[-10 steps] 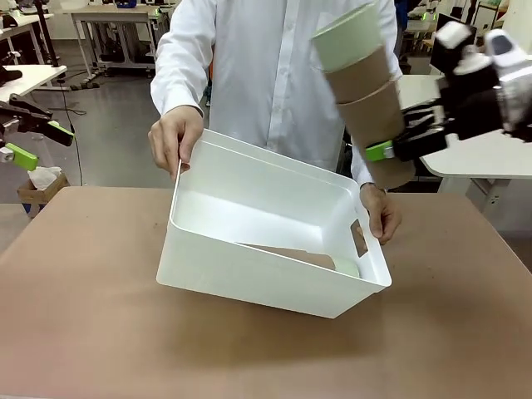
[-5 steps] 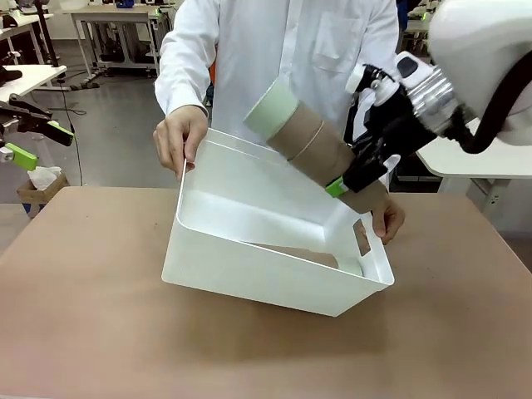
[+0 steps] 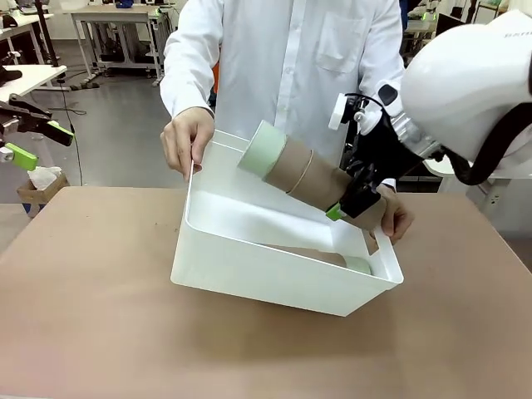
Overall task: Stack the cups and store them in the basket.
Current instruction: Place the stack of Reusable plastic cups into the Pantry Basket.
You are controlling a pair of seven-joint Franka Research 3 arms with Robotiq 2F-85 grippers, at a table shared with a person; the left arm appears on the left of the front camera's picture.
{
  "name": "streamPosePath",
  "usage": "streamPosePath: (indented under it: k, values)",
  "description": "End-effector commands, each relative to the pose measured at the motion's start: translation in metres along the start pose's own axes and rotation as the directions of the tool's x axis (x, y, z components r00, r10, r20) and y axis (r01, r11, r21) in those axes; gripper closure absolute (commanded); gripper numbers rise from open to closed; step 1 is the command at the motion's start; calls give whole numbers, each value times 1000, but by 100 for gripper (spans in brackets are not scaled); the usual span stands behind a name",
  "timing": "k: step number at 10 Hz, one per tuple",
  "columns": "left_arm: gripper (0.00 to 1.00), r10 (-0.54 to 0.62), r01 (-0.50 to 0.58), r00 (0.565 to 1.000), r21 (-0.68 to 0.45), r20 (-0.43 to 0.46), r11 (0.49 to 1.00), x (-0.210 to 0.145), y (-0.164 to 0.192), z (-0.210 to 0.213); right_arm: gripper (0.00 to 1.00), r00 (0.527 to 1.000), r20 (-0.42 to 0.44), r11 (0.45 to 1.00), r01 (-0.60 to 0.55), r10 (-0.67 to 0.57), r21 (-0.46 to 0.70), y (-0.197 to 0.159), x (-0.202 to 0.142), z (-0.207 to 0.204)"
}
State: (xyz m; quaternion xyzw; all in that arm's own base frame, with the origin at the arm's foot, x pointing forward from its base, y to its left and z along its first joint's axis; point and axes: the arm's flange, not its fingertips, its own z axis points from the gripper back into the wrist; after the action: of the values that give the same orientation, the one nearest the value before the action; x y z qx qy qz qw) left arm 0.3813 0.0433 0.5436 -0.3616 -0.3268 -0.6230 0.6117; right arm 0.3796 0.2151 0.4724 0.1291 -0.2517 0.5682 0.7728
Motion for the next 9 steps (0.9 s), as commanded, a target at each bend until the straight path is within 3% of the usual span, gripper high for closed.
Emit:
streamPosePath:
  k: [1, 6, 9]
  values:
    - [0, 8, -8, 1000, 7, 3, 1000, 4, -1, 1, 15, 999, -33, 998, 15, -17, -54, -2, 7, -15]
    - [0, 8, -8, 1000, 7, 3, 1000, 4, -1, 1, 15, 992, -122, 998, -30, 23, -58, -1, 6, -67]
    - [0, 8, -8, 1000, 7, 3, 1000, 4, -1, 1, 15, 990, -123, 996, -71, 65, -50, 3, 9, -89]
